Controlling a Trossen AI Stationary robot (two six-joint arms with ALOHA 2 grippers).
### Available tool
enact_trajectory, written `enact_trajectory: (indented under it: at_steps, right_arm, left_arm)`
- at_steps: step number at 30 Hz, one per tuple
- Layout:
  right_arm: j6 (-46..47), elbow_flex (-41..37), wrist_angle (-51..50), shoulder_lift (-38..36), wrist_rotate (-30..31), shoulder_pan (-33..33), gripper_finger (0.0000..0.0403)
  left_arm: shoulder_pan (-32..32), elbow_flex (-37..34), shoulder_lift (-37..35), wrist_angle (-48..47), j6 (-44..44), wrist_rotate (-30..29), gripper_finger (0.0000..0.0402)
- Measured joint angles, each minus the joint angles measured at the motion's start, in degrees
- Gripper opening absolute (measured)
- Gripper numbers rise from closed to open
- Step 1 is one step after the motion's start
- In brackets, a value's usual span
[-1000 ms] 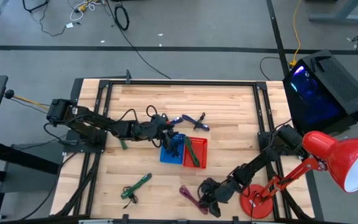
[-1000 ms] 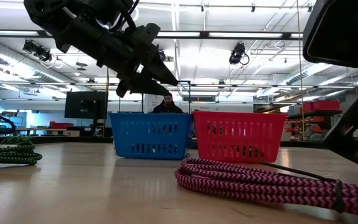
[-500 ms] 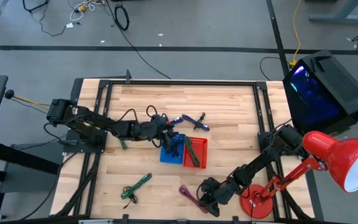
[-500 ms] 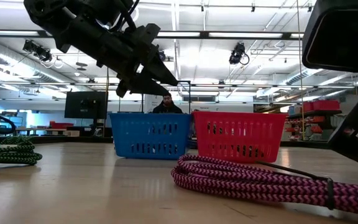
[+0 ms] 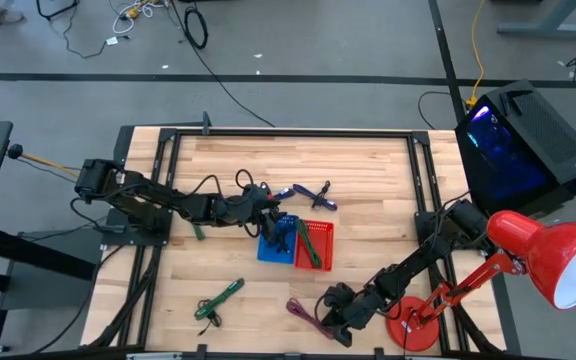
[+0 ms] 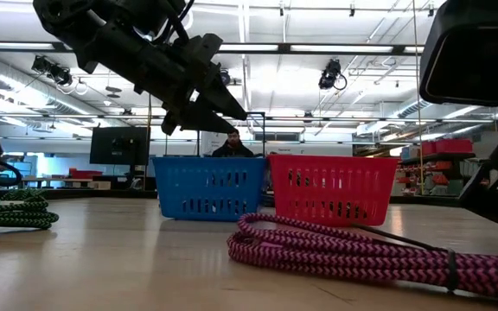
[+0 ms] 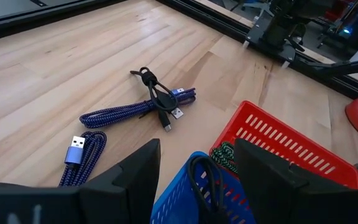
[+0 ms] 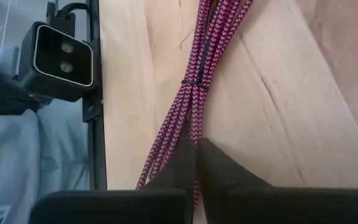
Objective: Pick & Place USB Port
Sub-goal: Put the black and pink USB cable into the red basket
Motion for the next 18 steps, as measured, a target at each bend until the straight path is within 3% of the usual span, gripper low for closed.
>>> enact_trajectory:
  at_steps: [10,18]
  right_arm:
    - [-5.7,-0.4,1.3,-2.0,-1.8,-1.3,0.0001]
    - [-10.4,-0.5,-10.9,-12.0,4.2,-2.8,0.0000]
  left_arm:
    - [0.0,0.0,0.0,0.0,-0.1,0.0,0.0211]
    - [0.0,0.0,0.0,0.0,-0.3,0.0,0.0211]
